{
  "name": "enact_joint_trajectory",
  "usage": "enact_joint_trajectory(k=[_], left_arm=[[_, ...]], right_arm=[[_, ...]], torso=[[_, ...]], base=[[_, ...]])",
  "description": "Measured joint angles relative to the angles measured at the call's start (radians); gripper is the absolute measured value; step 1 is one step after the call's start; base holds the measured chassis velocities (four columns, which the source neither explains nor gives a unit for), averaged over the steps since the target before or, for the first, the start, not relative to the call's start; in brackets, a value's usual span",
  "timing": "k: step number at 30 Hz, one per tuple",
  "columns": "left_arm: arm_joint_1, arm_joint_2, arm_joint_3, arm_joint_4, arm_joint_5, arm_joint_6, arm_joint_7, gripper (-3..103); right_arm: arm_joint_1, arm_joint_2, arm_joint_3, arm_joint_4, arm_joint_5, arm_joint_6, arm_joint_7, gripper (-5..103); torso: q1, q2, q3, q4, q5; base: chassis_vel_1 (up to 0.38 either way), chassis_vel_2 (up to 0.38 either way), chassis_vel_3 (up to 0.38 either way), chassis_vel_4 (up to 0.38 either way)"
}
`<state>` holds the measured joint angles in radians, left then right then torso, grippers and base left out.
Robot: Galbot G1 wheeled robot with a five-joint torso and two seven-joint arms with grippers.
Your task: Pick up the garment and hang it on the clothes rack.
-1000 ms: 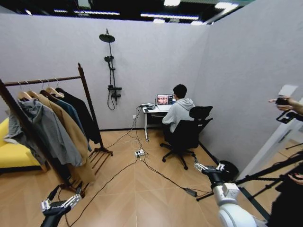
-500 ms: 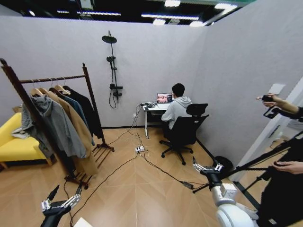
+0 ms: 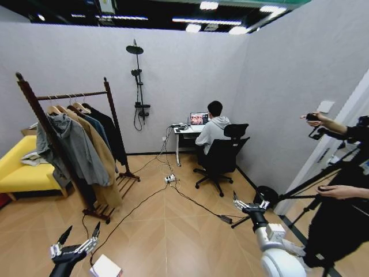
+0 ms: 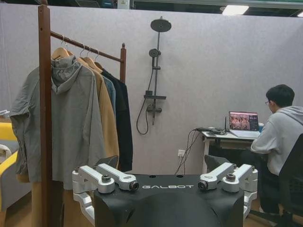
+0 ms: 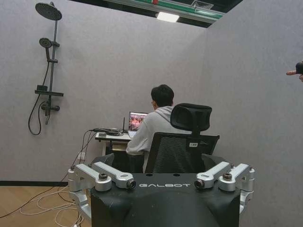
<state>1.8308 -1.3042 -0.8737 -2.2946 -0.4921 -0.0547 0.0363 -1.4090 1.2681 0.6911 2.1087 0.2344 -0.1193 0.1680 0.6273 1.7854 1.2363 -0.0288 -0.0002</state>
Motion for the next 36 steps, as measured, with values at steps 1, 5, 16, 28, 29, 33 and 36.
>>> enact_joint_trajectory(k=[1,5,16,28,29,33,36], left_arm=[[0.000,0.000,0.000,0.000,0.000,0.000,0.000,100],[0.000,0.000,0.000,0.000,0.000,0.000,0.000,100],[0.000,0.000,0.000,0.000,0.000,0.000,0.000,100],[0.000,0.000,0.000,0.000,0.000,0.000,0.000,100],[0.000,0.000,0.000,0.000,0.000,0.000,0.000,100],[0.000,0.000,0.000,0.000,0.000,0.000,0.000,100],[0.000,0.000,0.000,0.000,0.000,0.000,0.000,100]], right_arm=[[0.001,0.002,-0.002,0.001,-0.001,-0.001,0.000,100],[0.005,0.006,-0.005,0.001,-0.004,0.006,-0.002,100],[0.009,0.010,-0.016,0.020,0.009,-0.002,-0.029,100],[-0.016,0.046,-0.086,0.109,0.079,-0.058,-0.077,100],[-0.034,0.049,-0.088,0.128,0.065,-0.064,-0.077,100],[-0.085,0.042,-0.038,0.158,0.056,-0.066,-0.107,100],[-0.109,0.035,0.014,0.162,0.084,-0.060,-0.120,100]], torso=[[0.000,0.000,0.000,0.0000,0.0003],[0.000,0.000,0.000,0.0000,0.0001],[0.000,0.000,0.000,-0.0001,0.0001],[0.000,0.000,0.000,0.0002,0.0003],[0.000,0.000,0.000,-0.0001,0.0000],[0.000,0.000,0.000,0.0000,0.0001],[0.000,0.000,0.000,-0.0001,0.0002]], base=[[0.124,-0.098,-0.119,0.095],[0.116,-0.110,-0.117,0.095],[0.026,-0.024,-0.030,0.024],[0.000,0.000,0.000,0.000],[0.000,0.000,0.000,0.000],[0.000,0.000,0.000,0.000],[0.000,0.000,0.000,0.000]])
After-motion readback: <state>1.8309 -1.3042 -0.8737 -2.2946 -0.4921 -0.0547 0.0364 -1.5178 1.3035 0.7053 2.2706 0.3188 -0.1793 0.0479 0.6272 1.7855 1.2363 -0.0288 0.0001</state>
